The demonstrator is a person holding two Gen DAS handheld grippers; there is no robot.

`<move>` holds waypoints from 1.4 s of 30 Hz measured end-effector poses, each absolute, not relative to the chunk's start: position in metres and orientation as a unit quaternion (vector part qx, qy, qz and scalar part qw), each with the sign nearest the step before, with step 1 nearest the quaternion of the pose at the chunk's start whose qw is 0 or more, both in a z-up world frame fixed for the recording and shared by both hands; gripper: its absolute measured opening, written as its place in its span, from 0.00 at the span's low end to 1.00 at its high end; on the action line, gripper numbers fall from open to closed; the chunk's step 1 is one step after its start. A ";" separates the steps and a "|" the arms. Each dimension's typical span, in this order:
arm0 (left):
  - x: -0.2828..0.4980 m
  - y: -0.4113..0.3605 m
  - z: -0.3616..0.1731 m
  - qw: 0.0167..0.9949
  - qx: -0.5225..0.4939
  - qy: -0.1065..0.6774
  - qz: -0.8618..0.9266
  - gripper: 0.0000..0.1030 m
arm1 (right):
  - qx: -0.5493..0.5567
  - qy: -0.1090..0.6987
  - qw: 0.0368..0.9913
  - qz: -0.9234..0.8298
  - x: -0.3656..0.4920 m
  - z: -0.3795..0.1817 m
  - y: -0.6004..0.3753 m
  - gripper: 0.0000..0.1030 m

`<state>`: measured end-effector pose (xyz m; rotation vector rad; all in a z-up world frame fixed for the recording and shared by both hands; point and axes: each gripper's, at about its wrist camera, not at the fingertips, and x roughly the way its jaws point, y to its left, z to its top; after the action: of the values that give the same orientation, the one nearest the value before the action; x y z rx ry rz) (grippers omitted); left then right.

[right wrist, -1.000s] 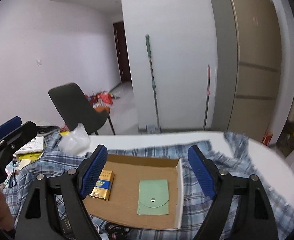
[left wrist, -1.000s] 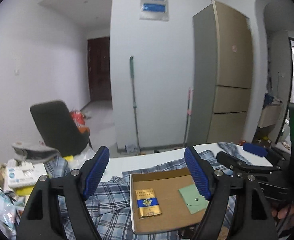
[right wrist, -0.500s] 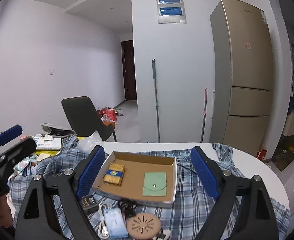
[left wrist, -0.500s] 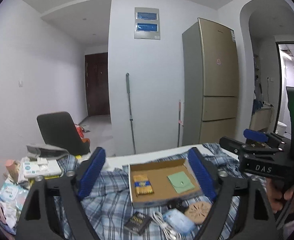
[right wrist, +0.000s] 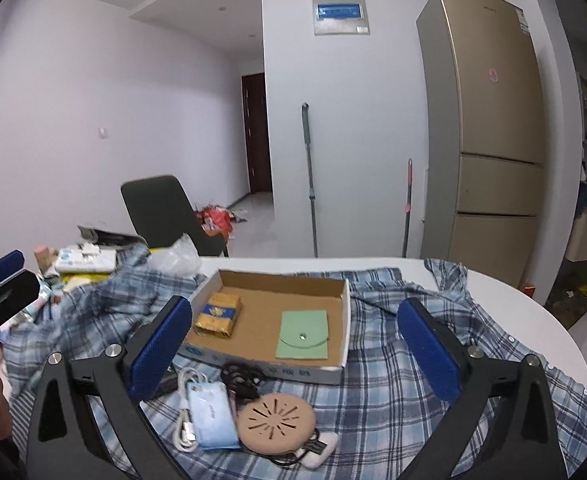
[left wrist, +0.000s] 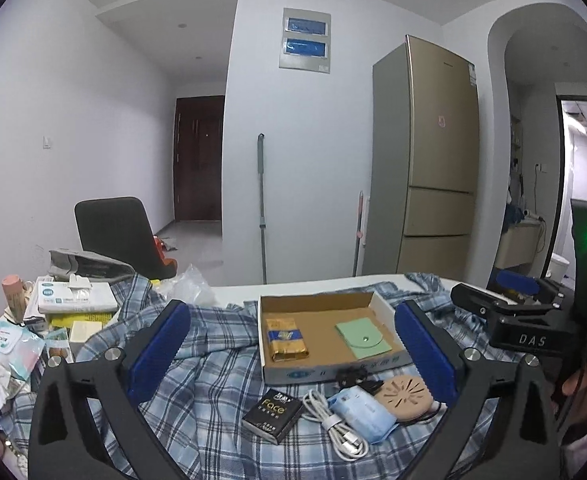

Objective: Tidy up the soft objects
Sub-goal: 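Raise both grippers open away from the box, then grasp the beige perforated disc with the right gripper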

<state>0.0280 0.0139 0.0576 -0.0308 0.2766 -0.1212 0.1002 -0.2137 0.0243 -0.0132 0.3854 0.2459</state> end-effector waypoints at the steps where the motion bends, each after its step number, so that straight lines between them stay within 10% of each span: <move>1: 0.030 0.013 0.053 0.988 -0.015 0.141 -0.062 1.00 | -0.007 0.196 0.973 0.122 0.103 0.020 -0.214 1.00; 42: 0.063 0.019 -0.017 0.977 -0.021 0.208 -0.048 1.00 | -0.071 0.480 0.857 0.173 0.175 -0.103 -0.189 0.93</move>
<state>0.0633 0.0186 -0.0174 -0.0418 0.4193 -0.0967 0.1754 -0.1890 -0.1027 -0.1489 1.0089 0.3640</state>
